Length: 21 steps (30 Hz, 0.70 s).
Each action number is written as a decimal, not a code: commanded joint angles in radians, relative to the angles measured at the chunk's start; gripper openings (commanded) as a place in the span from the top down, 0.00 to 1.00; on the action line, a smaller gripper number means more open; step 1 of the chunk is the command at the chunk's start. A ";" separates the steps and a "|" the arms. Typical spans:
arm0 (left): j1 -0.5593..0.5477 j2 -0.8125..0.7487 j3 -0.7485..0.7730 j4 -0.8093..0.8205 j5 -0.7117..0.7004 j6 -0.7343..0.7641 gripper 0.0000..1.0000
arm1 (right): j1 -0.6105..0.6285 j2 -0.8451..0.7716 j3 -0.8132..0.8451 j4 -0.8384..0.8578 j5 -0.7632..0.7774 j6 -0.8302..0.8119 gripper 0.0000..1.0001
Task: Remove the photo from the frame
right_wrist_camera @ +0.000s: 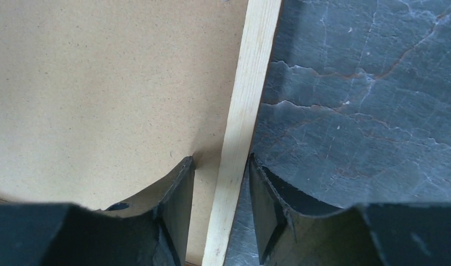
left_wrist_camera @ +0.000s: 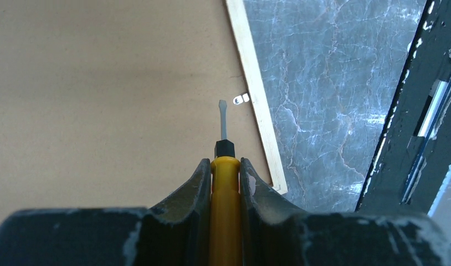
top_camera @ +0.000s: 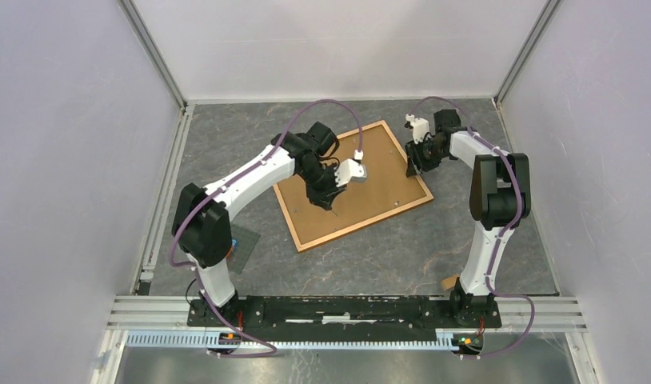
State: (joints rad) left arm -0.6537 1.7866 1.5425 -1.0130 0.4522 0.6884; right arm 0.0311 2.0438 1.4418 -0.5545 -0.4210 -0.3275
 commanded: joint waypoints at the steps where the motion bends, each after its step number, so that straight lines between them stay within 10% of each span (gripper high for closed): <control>1: -0.074 0.035 0.054 -0.052 -0.048 0.132 0.98 | 0.001 0.006 -0.023 0.016 0.028 0.008 0.56; 13: -0.186 0.069 0.056 -0.065 -0.202 0.154 0.98 | 0.001 0.014 -0.047 0.028 0.020 0.021 0.96; 21: -0.202 0.099 0.074 -0.053 -0.254 0.113 0.98 | 0.001 0.009 -0.059 0.028 0.013 0.021 1.00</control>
State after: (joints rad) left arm -0.8494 1.8793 1.5749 -1.0679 0.2329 0.7979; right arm 0.0265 2.0407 1.4254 -0.5087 -0.4221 -0.2775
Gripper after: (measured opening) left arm 0.265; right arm 0.068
